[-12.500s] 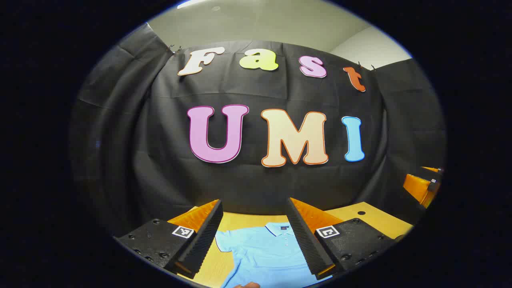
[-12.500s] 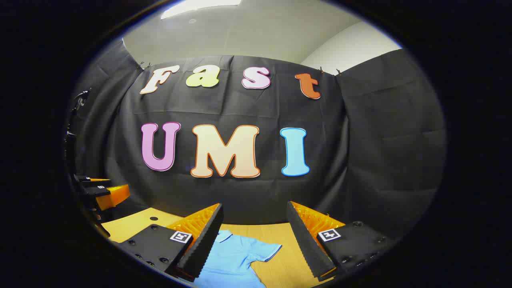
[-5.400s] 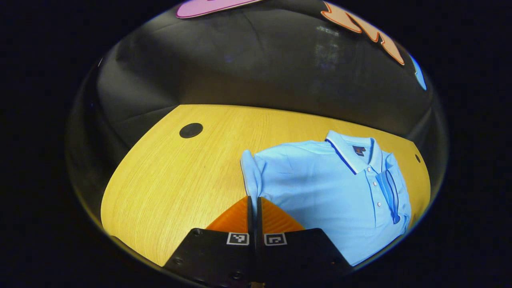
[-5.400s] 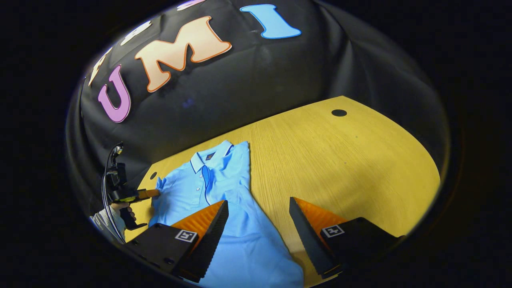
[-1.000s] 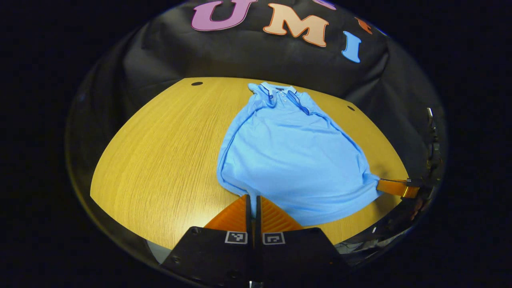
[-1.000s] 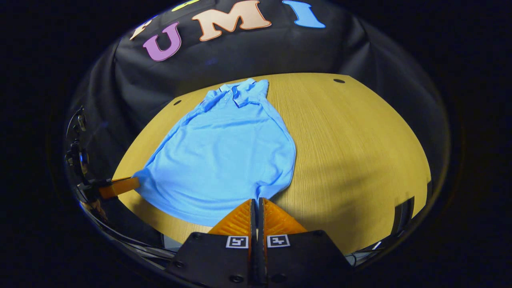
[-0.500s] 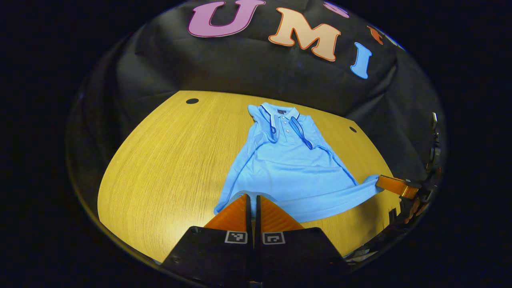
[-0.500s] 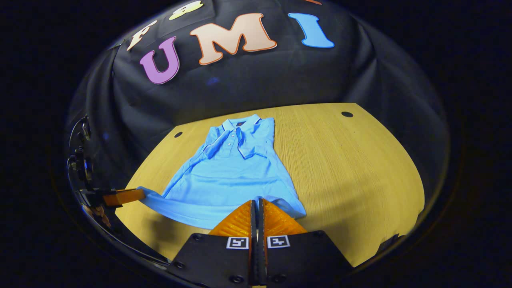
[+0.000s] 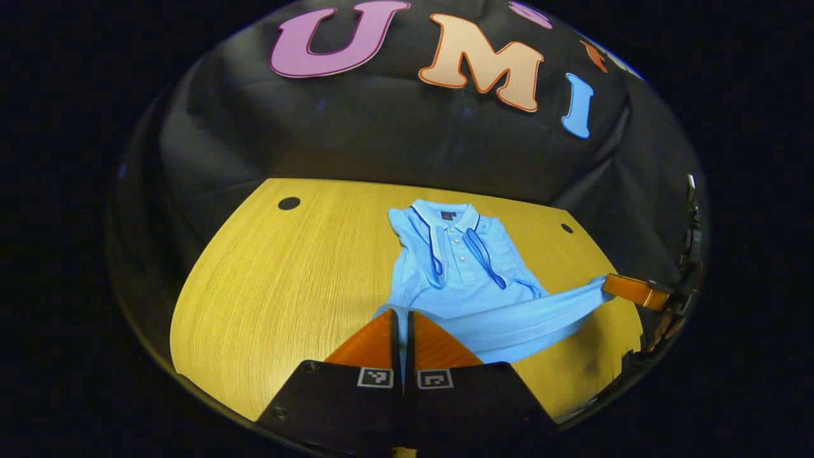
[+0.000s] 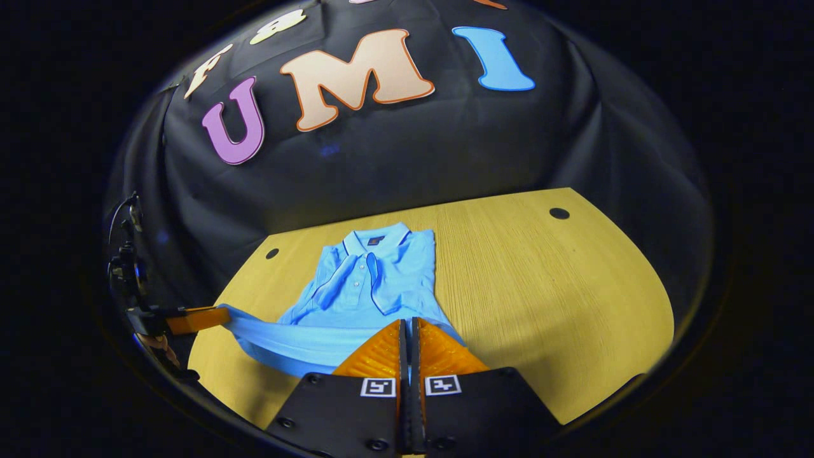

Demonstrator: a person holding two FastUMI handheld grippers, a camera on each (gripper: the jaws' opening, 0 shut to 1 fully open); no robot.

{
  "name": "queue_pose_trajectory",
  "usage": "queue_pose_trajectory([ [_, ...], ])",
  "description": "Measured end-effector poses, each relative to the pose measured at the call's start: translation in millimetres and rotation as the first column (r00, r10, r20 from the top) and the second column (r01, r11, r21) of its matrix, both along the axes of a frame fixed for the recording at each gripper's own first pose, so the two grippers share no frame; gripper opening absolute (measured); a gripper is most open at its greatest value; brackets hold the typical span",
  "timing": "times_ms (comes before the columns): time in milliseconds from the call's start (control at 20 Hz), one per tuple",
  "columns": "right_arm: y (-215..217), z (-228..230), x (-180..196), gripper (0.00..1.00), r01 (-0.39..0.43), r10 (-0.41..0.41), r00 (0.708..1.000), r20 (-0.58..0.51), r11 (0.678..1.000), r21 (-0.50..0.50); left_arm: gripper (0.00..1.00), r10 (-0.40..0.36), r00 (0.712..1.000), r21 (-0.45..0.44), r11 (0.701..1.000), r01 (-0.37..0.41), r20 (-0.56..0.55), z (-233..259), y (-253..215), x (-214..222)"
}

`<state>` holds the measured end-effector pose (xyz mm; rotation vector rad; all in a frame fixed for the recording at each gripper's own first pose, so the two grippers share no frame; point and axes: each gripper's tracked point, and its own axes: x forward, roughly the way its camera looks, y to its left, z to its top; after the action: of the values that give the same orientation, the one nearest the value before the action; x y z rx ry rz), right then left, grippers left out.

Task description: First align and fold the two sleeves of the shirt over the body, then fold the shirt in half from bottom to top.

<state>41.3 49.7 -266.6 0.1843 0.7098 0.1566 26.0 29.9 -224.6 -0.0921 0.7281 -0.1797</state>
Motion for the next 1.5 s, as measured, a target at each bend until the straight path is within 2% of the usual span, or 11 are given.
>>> queue_pose_trajectory([
  [500, 9.2, -6.5, 107.9, 0.03, 0.015, -0.013, 0.998, 0.055, 1.0, -0.021, 0.0, -0.009, 0.999, 0.004, 1.0, 0.009, 0.032, -8.1, -7.0, 107.9],
  [550, 11.3, -7.1, 119.7, 0.0, 0.019, -0.018, 0.998, 0.062, 1.0, -0.015, 0.0, -0.011, 0.999, 0.005, 1.0, 0.011, 0.034, -10.3, -7.4, 119.3],
  [1000, 12.1, -45.2, 204.6, 0.03, 0.105, -0.105, 0.993, 0.055, 0.994, 0.011, 0.0, -0.007, 0.999, 0.018, 1.0, 0.007, 0.046, -37.4, -5.4, 203.2],
  [1200, 17.4, -74.9, 232.0, 0.02, 0.159, -0.16, 0.986, 0.038, 0.987, 0.033, 0.0, -0.01, 0.998, 0.036, 0.999, 0.008, 0.061, -64.9, -4.4, 227.2],
  [1350, 16.9, -95.1, 238.0, 0.04, 0.186, -0.186, 0.982, 0.012, 0.982, 0.028, 0.0, -0.016, 0.998, 0.042, 0.999, 0.014, 0.057, -87.6, -3.1, 239.8],
  [1450, 15.0, -101.3, 235.8, 0.09, 0.187, -0.187, 0.982, 0.005, 0.982, 0.005, 0.04, -0.019, 0.999, 0.02, 1.0, 0.019, 0.041, -95.2, -6.4, 238.2],
  [1500, 18.5, -95.7, 231.4, 0.31, 0.171, -0.171, 0.985, 0.013, 0.985, 0.01, 0.04, -0.019, 0.999, 0.018, 1.0, 0.018, 0.034, -95.0, -5.7, 234.7],
])
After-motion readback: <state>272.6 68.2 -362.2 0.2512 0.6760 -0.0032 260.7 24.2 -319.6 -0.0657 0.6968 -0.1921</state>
